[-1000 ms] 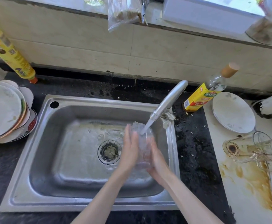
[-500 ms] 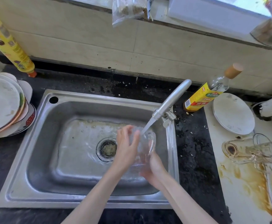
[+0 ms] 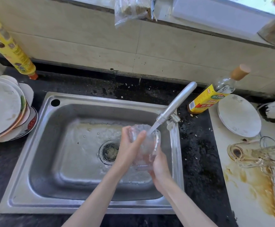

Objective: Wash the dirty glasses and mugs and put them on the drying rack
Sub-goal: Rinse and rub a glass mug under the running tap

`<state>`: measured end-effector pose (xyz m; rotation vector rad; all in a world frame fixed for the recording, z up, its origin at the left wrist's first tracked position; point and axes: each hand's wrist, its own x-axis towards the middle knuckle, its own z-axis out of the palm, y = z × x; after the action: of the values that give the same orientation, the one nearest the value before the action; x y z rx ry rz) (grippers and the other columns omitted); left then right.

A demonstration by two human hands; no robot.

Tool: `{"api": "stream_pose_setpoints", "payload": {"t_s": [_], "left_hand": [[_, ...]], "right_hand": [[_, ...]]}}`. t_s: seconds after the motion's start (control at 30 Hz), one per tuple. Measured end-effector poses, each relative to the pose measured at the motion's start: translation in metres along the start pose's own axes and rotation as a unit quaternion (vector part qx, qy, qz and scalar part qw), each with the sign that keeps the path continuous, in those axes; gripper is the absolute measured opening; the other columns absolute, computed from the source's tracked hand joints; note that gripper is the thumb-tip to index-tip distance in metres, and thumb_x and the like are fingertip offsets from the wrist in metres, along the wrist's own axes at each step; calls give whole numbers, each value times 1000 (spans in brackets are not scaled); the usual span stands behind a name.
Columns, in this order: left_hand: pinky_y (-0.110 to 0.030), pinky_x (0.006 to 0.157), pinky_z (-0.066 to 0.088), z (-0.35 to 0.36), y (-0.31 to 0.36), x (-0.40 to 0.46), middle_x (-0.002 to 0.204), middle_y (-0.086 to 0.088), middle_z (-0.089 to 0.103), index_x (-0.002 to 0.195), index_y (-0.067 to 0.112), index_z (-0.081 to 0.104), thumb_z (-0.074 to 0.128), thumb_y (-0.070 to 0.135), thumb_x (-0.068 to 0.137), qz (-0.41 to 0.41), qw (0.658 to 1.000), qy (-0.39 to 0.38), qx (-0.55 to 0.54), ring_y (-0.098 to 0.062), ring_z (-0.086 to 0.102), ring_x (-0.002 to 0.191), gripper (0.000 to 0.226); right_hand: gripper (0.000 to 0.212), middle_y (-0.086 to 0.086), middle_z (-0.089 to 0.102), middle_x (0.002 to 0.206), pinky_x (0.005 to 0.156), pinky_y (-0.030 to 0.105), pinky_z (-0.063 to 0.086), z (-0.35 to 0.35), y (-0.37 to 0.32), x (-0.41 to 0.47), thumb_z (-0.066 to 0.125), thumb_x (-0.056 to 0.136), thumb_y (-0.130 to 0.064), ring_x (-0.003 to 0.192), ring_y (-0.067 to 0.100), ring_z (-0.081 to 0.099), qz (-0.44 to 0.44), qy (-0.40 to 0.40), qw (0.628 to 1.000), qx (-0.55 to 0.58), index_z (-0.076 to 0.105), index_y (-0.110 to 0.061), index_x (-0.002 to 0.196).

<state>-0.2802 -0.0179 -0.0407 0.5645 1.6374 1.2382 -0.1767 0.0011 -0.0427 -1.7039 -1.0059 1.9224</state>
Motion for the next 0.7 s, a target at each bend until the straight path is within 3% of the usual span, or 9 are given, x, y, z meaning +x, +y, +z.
{"api": "stream_pose_setpoints", "payload": {"t_s": [0.07, 0.13, 0.23, 0.3, 0.37, 0.43, 0.5, 0.6, 0.7], "left_hand": [[-22, 71, 39, 6, -1, -1, 92, 8, 40, 108, 19, 38, 60, 55, 80, 8, 999, 46, -3, -8, 43, 83, 51], [-24, 70, 37, 10, -6, -2, 89, 6, 37, 96, 26, 36, 50, 67, 72, 36, 996, 76, 13, -11, 39, 81, 50], [-31, 88, 40, 17, -6, -8, 106, 3, 44, 98, 36, 34, 36, 68, 79, 93, 990, 99, 25, -14, 45, 99, 38], [-24, 106, 31, 24, -4, -13, 132, 4, 39, 117, 42, 32, 37, 60, 85, 144, 986, 76, 35, -7, 37, 123, 36], [-9, 110, 11, 29, -3, -16, 155, 4, 9, 134, 48, 15, 46, 50, 88, 193, 978, 28, 74, 0, 9, 141, 56], [-2, 107, -1, 29, -11, -14, 156, 6, -16, 143, 42, -2, 52, 47, 84, 223, 967, 0, 124, 3, -10, 141, 80], [1, 104, -4, 26, -17, -14, 155, 5, -21, 145, 36, -7, 53, 50, 82, 229, 960, -2, 160, 6, -15, 139, 88], [0, 103, 8, 29, -8, -10, 152, 10, 13, 147, 29, 14, 52, 47, 89, 195, 972, 67, 114, 6, 10, 138, 72], [-29, 95, 40, 20, 12, 11, 112, 6, 57, 113, 28, 54, 33, 50, 96, -10, 984, 128, -124, -9, 54, 103, 35]], "right_hand": [[74, -4, 60, 129, 108, 49, 37, 2, -2, -7, 25, 78, -73, 122, 19, 53, -7, 7, 1000, -5, 58, -28, 127], [79, -11, 49, 138, 114, 37, 29, 0, -9, -12, 24, 77, -71, 130, 8, 42, -57, -3, 998, -19, 49, -24, 137], [68, -11, 50, 135, 106, 23, 31, 1, -21, -14, 34, 83, -60, 124, 3, 43, -123, 38, 991, -41, 50, -20, 135], [59, 2, 59, 129, 104, 33, 40, -1, -23, 0, 40, 90, -55, 118, 16, 54, -71, 95, 993, -6, 56, -14, 129], [57, 7, 64, 119, 96, 40, 48, -2, -22, 16, 39, 95, -53, 110, 25, 61, 30, 121, 992, 34, 56, -8, 126], [55, 6, 66, 113, 89, 37, 51, -4, -22, 25, 43, 95, -49, 106, 25, 63, 103, 92, 986, 96, 53, -3, 126], [57, 13, 69, 109, 90, 41, 51, -6, -19, 30, 47, 93, -50, 102, 29, 66, 131, 58, 980, 141, 55, -5, 126], [41, 12, 71, 95, 86, 40, 52, 0, -20, 23, 43, 96, -45, 88, 24, 67, 89, 67, 989, 96, 65, -13, 108], [48, 9, 68, 111, 96, 37, 47, 9, -22, 13, 39, 97, -47, 96, 20, 63, 54, 77, 995, 24, 63, -10, 117]]}}
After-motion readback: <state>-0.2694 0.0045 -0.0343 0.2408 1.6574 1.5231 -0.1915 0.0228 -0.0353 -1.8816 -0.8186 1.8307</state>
